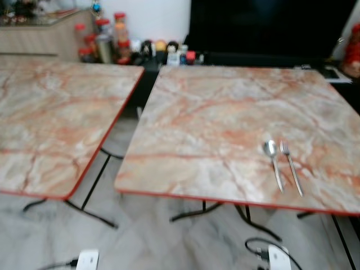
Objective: Setting the table
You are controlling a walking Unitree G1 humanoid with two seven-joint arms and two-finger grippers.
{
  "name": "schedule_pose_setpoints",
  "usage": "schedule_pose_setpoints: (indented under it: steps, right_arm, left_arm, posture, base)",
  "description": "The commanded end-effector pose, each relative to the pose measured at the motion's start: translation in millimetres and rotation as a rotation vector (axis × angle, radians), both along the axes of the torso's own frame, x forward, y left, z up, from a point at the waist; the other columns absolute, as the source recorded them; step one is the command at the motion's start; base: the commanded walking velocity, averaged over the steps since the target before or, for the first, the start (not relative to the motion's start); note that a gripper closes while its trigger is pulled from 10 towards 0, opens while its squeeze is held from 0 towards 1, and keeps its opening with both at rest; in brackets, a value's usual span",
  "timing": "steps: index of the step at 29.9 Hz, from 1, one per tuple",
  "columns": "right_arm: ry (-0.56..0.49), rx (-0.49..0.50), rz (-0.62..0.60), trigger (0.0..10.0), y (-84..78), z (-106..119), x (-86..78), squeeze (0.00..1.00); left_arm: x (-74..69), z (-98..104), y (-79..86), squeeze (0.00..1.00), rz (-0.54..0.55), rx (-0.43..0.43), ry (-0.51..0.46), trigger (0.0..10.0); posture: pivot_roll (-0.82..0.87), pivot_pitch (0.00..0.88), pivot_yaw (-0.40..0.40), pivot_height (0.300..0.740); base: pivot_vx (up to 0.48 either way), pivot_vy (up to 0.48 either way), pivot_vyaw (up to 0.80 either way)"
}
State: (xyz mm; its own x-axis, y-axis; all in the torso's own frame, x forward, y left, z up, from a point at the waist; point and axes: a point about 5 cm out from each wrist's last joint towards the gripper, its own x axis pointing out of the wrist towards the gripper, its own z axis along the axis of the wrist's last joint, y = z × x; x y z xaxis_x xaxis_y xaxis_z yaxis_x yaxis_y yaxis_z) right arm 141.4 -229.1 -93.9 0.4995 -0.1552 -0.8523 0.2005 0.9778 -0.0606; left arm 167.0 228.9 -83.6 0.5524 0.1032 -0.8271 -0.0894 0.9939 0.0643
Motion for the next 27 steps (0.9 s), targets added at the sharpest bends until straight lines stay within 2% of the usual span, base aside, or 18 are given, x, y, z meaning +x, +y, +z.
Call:
schedule_pose_setpoints:
  steps: [1,8,14,16,21,23,24,26,27]
  right_arm:
    - [-0.016,-0.018,0.012,10.0,-2.5,2,2.8,0.0]
    - [-0.051,-0.047,0.029,10.0,-5.3,3,1.4,0.0]
    - [-0.121,-0.108,-0.022,10.0,-16.3,9,2.2,0.0]
    - [-0.214,-0.164,-0.049,10.0,-16.1,18,19.7,0.0]
    - [-0.254,-0.226,-0.09,10.0,-20.8,23,24.8,0.0]
    - [-0.253,-0.263,-0.131,10.0,-25.5,24,22.3,0.0]
    - [-0.243,-0.312,-0.207,10.0,-32.9,25,17.3,0.0]
    - [-0.237,-0.326,-0.245,10.0,-35.5,25,14.8,0.0]
    - [-0.219,-0.363,-0.357,10.0,-42.5,25,8.6,0.0]
  left_arm:
    - [-5.9,-3,-0.1,0.0,0.002,-0.004,0.02,10.0]
    - [-5.5,-2,0.3,0.0,0.003,-0.004,0.019,10.0]
    - [-5.0,-2,0.5,0.0,0.001,-0.003,0.017,10.0]
    - [-4.7,-2,0.9,0.0,-0.001,-0.002,0.017,10.0]
    - [-4.3,-2,1.3,0.0,-0.007,0.002,0.017,10.0]
    - [-4.1,-2,1.4,0.0,-0.009,0.003,0.017,10.0]
    - [-3.9,-1,1.5,0.0,-0.01,0.004,0.017,10.0]
    - [-3.9,-1,1.5,0.0,-0.01,0.005,0.017,10.0]
    - [-3.9,-1,1.5,0.0,-0.012,0.005,0.017,10.0]
  posture:
    - [-0.03,0.0,-0.008,0.74]
    - [-0.03,0.0,-0.007,0.74]
    - [-0.04,0.0,-0.003,0.74]
    - [-0.05,0.0,0.0,0.74]
    - [-0.05,0.0,0.006,0.74]
    - [-0.05,0.0,0.006,0.74]
    - [-0.05,0.0,0.007,0.74]
    - [-0.05,0.0,0.007,0.74]
    - [-0.05,0.0,0.007,0.74]
  base:
    - [0.0,0.0,0.0]
    - [0.0,0.0,0.0]
    - [0.0,0.0,0.0]
    - [0.0,0.0,0.0]
    - [0.0,0.0,0.0]
    - [0.0,0.0,0.0]
    - [0.0,0.0,0.0]
    - [0.0,0.0,0.0]
    - [0.0,0.0,0.0]
